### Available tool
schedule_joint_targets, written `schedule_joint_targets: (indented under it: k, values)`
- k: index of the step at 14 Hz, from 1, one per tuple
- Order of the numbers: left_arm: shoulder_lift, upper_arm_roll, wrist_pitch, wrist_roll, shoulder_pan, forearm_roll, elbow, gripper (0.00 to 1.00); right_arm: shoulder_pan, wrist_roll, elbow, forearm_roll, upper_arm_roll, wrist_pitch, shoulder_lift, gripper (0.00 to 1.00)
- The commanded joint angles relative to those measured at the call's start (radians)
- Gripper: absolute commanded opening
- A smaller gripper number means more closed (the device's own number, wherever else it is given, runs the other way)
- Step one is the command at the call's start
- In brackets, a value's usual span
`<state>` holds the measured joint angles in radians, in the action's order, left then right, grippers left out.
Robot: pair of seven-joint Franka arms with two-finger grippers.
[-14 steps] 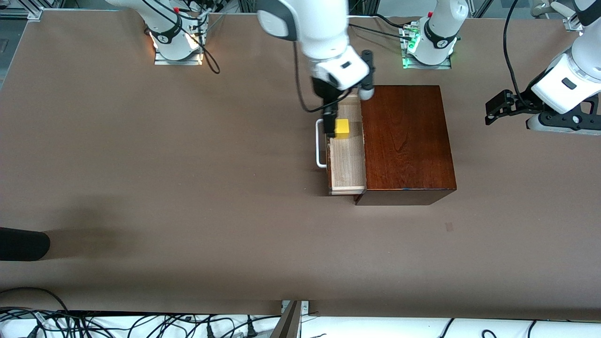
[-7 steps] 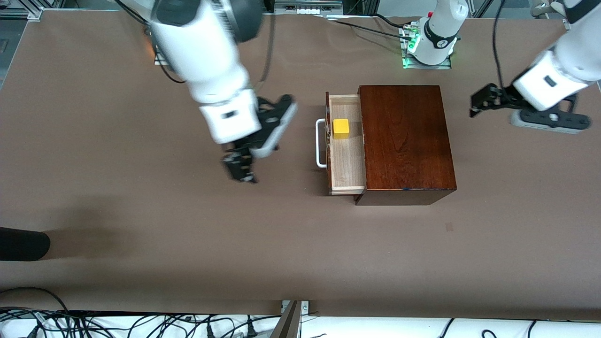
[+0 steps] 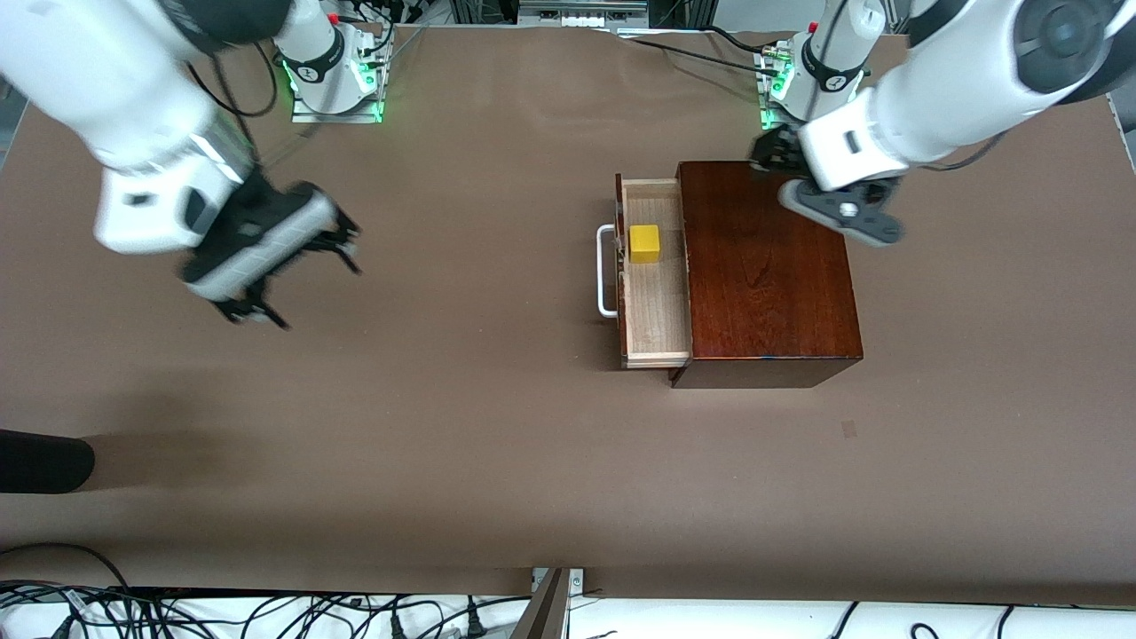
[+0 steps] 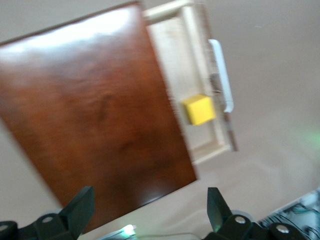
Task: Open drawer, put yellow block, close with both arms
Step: 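Withdraw the right gripper while the left gripper moves toward the drawer, then push the drawer front shut with the left gripper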
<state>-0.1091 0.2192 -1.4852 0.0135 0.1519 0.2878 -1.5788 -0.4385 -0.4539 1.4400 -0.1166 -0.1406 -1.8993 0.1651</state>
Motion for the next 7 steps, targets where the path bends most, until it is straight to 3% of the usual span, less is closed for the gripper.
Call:
schedule_joint_targets:
  k: [1,5,7]
  values:
    - [-0.081,0.054,0.033,0.006,0.018,0.065,0.092,1.0,0.073,0.044,0.212,-0.014,0.018,0.0,-0.163,1.0]
    - [-0.213,0.085,0.02,-0.003,0.1,0.07,0.225,1.0,0.184,0.217,0.215,-0.006,0.05,0.107,-0.156,1.0]
    - [-0.291,0.085,-0.029,-0.003,0.153,0.07,0.311,1.0,0.265,0.25,0.218,0.009,0.099,0.121,-0.148,1.0]
